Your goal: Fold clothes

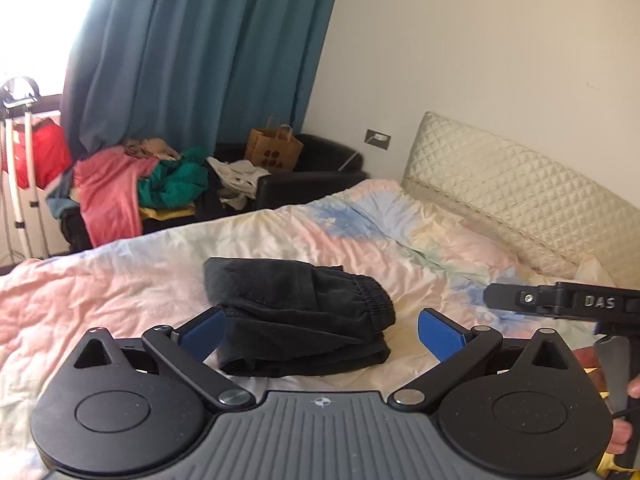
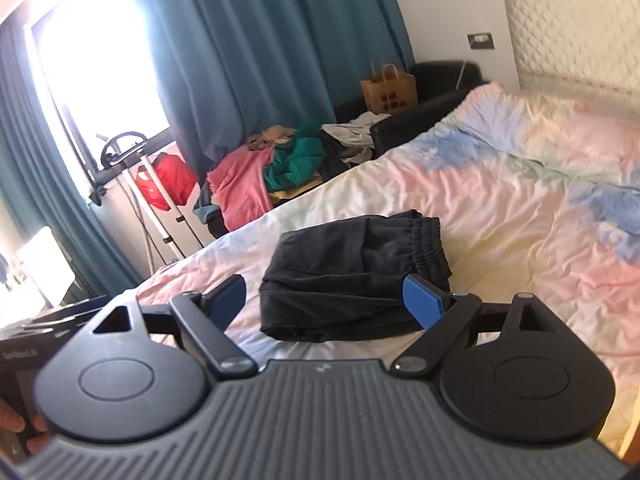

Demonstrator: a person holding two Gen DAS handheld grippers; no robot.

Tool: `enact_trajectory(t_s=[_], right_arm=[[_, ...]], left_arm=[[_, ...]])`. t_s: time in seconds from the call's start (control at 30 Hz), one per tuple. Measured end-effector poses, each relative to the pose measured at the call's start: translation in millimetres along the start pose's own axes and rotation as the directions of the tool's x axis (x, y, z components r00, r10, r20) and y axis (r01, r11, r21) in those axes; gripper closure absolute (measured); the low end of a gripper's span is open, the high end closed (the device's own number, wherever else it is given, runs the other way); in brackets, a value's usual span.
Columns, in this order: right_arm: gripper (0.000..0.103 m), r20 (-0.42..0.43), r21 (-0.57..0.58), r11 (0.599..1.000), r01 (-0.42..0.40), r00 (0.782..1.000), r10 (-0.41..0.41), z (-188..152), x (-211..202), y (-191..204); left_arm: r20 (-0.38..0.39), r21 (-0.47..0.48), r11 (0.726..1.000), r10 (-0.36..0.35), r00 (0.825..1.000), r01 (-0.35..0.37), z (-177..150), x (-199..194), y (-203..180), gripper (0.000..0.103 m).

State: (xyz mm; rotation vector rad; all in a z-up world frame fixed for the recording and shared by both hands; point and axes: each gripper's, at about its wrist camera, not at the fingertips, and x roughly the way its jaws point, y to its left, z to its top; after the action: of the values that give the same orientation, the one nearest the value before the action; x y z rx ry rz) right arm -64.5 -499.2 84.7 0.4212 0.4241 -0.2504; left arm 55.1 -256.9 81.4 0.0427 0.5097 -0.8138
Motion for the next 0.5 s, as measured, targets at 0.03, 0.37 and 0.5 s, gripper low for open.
enact_trajectory(t_s=[0.03,0.37,0.5], right_arm=[[0.016,0.012,-0.007,1.000,0.002,1.000,-0.002,-3.4,-7.9,5.5],[0.016,0.100,-0.123,0.991,0.043,0.994,-0.031,-51.8,-51.4,47.2],[0.016,0.119,-0.145,0.988,0.051,0.992,-0.034,-70.4,-55.9,57.1]], left_arm=[[0.004,0.008,1.000,0.011,1.000,-0.011,-4.1,-8.0,-3.0,0.000],[0.056,0.014,0.994,0.105,0.993,-0.105,-46.1,-73.8,-12.5,0.000],[0.081,0.026,0.989,0.140,0.987,-0.143,-57.9,-91.0,-13.6,0.000]])
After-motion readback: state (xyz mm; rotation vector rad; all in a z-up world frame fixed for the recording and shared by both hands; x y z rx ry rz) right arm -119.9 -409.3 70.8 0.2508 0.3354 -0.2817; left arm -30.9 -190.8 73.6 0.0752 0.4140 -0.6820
